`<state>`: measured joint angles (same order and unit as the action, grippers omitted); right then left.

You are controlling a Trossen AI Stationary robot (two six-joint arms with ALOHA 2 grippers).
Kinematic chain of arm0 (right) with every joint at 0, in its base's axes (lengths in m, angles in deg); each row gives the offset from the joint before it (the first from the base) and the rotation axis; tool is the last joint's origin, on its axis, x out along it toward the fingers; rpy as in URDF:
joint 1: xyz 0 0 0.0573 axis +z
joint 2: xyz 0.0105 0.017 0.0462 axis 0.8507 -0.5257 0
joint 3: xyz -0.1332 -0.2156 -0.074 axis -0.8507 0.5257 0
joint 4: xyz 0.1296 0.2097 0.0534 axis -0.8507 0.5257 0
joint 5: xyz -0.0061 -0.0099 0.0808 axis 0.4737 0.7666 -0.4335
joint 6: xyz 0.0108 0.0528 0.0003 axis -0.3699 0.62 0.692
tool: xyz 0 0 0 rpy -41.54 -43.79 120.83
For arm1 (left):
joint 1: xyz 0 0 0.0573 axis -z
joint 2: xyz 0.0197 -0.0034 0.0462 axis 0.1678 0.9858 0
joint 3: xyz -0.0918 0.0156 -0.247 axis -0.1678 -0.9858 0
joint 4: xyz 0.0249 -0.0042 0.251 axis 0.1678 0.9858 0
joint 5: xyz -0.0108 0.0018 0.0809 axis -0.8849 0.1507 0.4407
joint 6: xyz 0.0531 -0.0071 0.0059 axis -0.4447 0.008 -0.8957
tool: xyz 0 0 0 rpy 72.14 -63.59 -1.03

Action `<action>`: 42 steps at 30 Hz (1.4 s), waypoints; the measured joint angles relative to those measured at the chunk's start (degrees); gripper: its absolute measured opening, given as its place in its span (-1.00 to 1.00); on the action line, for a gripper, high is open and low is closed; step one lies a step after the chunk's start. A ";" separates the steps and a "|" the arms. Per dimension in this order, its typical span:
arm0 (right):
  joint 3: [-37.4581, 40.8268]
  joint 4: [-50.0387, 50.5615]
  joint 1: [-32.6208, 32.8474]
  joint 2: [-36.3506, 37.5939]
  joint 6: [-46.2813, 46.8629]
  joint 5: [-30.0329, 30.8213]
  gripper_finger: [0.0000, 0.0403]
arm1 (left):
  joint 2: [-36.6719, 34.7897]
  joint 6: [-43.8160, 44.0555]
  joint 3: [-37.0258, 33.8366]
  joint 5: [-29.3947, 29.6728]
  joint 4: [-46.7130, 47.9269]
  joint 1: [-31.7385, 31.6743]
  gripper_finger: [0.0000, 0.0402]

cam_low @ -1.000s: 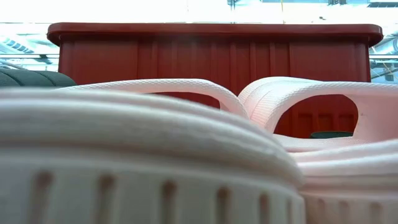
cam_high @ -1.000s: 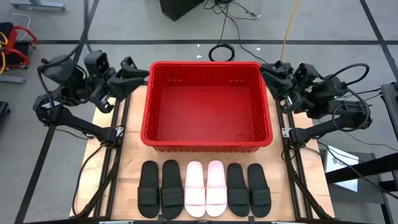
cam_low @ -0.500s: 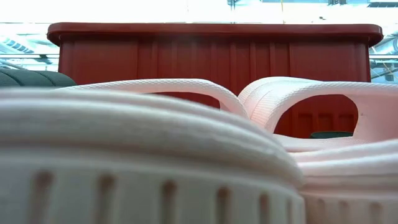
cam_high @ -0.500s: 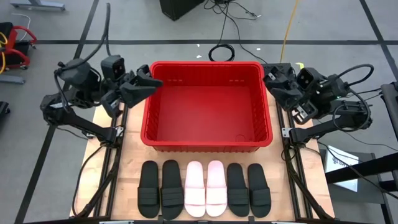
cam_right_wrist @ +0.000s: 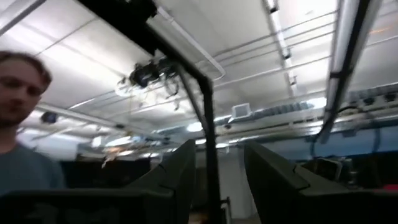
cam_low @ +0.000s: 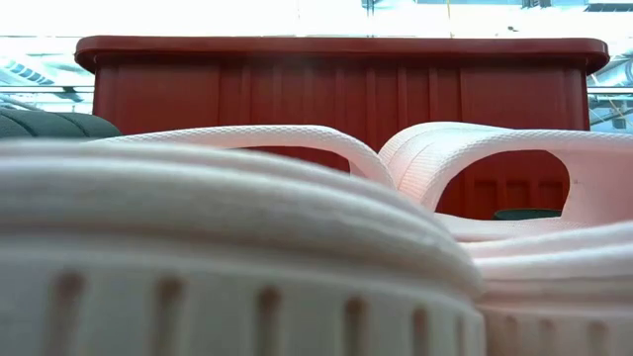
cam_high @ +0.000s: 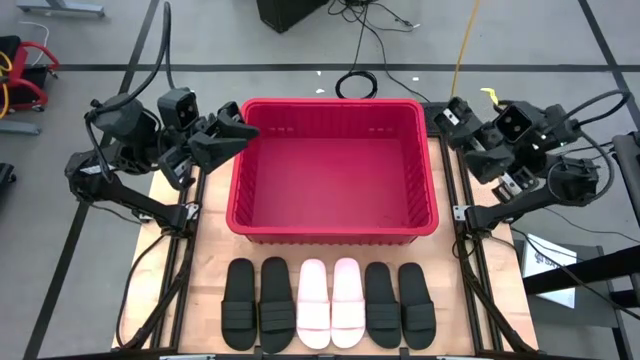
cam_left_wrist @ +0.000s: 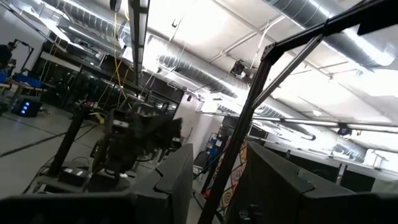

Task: Pick and place slides into bin
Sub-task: Put the black slipper into the red bin

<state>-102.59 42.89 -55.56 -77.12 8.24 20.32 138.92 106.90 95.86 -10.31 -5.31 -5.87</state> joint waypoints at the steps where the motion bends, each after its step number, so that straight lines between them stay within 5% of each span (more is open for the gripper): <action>1: -1.26 2.02 0.02 -0.65 -0.07 -1.65 -0.36 | 0.02 -0.30 0.00 0.00 0.09 0.00 -0.24; 10: -15.49 20.11 0.07 -6.90 1.50 -12.23 -0.35 | 0.06 0.04 0.00 0.00 0.11 0.00 -0.24; 25: -45.01 62.62 0.09 -17.95 -8.97 -13.61 -0.35 | 0.05 0.06 0.00 -0.02 0.22 -0.02 -0.24; 42: -47.01 111.01 6.55 -22.63 -9.35 -13.43 -0.35 | 0.07 -0.88 0.04 0.44 3.71 0.00 -0.24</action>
<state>-149.60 153.91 -49.01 -99.75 -1.10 6.89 138.98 106.02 95.90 -9.87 -1.60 -5.87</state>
